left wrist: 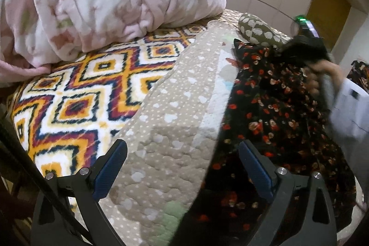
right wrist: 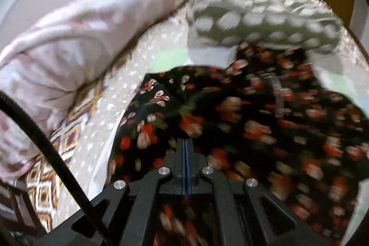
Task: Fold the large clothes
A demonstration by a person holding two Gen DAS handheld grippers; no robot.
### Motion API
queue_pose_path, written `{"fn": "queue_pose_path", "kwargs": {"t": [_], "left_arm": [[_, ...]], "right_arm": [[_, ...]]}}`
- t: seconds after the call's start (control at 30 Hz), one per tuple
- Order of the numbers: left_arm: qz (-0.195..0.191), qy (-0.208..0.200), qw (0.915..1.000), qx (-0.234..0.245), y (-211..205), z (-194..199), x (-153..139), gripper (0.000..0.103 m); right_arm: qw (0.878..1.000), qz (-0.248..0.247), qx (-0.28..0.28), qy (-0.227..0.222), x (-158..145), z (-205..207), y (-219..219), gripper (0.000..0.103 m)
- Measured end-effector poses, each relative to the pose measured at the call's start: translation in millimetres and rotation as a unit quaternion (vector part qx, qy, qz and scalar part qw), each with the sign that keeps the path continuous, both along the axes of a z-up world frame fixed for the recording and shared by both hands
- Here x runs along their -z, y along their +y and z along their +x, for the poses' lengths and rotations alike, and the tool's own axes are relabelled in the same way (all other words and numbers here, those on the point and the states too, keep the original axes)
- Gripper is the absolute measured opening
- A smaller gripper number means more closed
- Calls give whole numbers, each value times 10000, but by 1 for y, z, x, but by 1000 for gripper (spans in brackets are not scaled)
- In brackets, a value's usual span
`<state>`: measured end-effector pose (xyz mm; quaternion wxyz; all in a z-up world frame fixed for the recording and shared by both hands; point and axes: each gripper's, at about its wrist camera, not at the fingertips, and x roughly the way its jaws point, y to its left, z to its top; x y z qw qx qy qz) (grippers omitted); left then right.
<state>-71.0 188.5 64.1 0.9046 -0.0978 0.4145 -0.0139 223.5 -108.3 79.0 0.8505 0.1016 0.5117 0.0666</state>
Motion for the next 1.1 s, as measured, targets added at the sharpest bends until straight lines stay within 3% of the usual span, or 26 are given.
{"fn": "queue_pose_path", "kwargs": {"t": [0.13,0.2,0.3,0.37,0.4,0.43,0.5,0.63,0.7,0.77,0.93,1.03,1.1], "left_arm": [[20,6,10000,-55,11,0,5,97],[-40,29,9999,-94,17,0,7,97],[-264,32,9996,-90,23,-2,6,97],[-408,9,9992,-52,24,-5,4,97],[-536,21,9986,-23,26,-6,3,97],[-630,20,9980,11,26,-7,2,97],[-803,20,9967,143,24,-7,1,97],[-861,57,9952,463,12,-4,-1,97],[-901,110,9934,701,3,-1,1,97],[-936,262,9910,925,-7,2,6,97],[-1228,750,9800,1375,-28,10,30,96],[-1575,1053,9703,1503,-34,11,45,84],[-1643,1077,9696,1461,-33,8,48,75]], "right_arm": [[9981,115,325,518,52,42,22,1],[9986,-99,297,432,60,50,29,1],[9978,-406,83,516,51,56,37,2],[9981,-564,-8,236,24,41,34,10],[9979,-633,2,99,11,35,26,21],[9979,-648,18,-14,-2,22,20,34],[9988,-424,-66,-238,-35,-18,2,43],[9971,-554,-348,-393,-74,-102,-34,56],[9965,-637,-282,-466,-88,-154,-66,66],[9967,-675,-55,-445,-92,-200,-102,69],[9957,-517,760,-130,-58,-294,-185,69],[9922,-79,1238,109,-22,-338,-221,69],[9894,231,1419,210,1,-362,-232,69]]}}
